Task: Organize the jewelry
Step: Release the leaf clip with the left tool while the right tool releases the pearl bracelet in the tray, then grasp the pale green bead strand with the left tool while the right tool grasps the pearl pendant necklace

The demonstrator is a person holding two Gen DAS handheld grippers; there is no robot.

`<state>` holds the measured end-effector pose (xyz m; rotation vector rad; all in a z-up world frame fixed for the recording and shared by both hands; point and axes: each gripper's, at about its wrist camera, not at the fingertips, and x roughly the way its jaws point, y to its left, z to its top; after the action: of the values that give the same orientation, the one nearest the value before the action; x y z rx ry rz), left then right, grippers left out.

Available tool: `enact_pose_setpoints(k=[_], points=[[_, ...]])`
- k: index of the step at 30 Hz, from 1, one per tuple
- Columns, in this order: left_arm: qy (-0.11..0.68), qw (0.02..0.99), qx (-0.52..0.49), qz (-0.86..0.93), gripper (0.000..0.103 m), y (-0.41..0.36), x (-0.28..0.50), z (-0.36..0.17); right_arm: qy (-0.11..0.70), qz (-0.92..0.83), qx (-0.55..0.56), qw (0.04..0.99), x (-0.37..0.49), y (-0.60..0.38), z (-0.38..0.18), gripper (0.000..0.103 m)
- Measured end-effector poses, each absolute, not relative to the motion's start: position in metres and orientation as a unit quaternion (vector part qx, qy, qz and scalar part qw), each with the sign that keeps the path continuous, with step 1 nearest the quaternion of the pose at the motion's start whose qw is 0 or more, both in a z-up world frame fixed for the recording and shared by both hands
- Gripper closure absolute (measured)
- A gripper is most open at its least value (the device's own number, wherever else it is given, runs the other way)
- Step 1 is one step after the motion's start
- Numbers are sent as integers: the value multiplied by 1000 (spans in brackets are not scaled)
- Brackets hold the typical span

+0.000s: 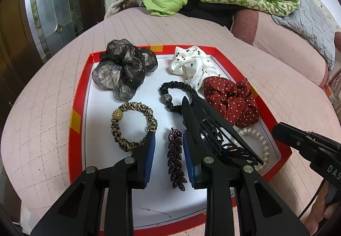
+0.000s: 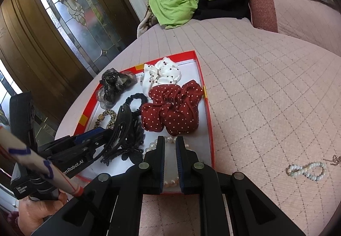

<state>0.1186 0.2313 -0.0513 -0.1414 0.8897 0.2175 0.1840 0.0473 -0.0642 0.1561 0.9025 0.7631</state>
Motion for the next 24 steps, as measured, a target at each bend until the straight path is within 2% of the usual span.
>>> enact_pose_setpoints(k=[15, 24], points=[[358, 923, -1, 142, 72, 200, 116, -19, 412, 345, 94, 838, 187, 13, -50, 91], [328, 942, 16, 69, 70, 137, 129, -7, 410, 288, 122, 857, 202, -61, -50, 91]])
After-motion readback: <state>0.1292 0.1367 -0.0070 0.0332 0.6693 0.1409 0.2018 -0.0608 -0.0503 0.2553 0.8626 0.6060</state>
